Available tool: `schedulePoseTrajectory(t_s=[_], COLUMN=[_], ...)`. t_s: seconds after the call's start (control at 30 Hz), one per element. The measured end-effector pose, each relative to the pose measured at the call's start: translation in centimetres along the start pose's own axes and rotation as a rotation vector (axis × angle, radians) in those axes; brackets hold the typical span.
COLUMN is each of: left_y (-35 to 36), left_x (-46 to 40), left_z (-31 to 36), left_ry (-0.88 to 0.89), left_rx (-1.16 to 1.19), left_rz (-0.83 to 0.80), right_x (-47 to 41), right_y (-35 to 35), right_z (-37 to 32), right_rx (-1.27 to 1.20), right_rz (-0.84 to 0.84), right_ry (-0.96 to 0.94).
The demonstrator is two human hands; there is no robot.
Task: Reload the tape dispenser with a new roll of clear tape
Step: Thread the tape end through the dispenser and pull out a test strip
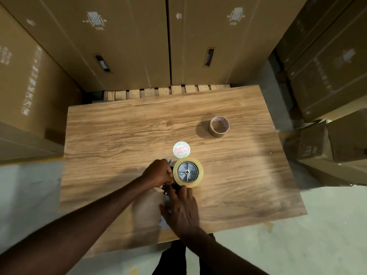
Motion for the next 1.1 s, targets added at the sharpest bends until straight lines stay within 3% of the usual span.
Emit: schedulePoseTrajectory(t_s=[0.17,0.27,0.4,0.47,0.63,0.83,1.1], left_y=[-1.8,-2.3,-2.3,-1.9,0.0,3.1,2.9], left_x=[-0.8,-0.9,-0.7,-0.9,-1.2,0.2,1.0], left_z=[0.6,0.5,0.0,-0.8,-3.1,-4.5,-4.9], left_ry=[0.17,0.311,0.492,0.524,0.472,0.283,0.244], left_rx=[-0.428,-0.648,-0.755,-0.666,-0.327,0.079,0.111], left_rz=[-0.06,-0.008,0.107,0.172,0.145,0.241,0.248], right_x=[-1.3,-2.2,-2.3,-2.1,-1.7,-1.8,-1.7], right_y=[-0.8,-1.1,-0.6,-0.4,-0.3,-0.9,-1.1], right_z=[-0.9,-1.4,-1.4,-1.3,-0.3,0.7,1.5], right_rx=[0.092,0.121,0.148,0.138,0.129,0.176,0.22], right_rz=[-0.003,-0.034,-0.08,-0.087,-0.059,0.006,-0.09], right_ry=[-0.081,-0.109,-0.112,-0.087,-0.075,-0.166,-0.238])
Point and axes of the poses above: each hand's wrist, its own x-axis away from the middle knuckle, its own y-axis out of the palm, z = x × y, the point moved 2 cm from there along -x, towards the middle knuckle, and after that the axes turned 10 degrees about -z, right-handed, at the moved point
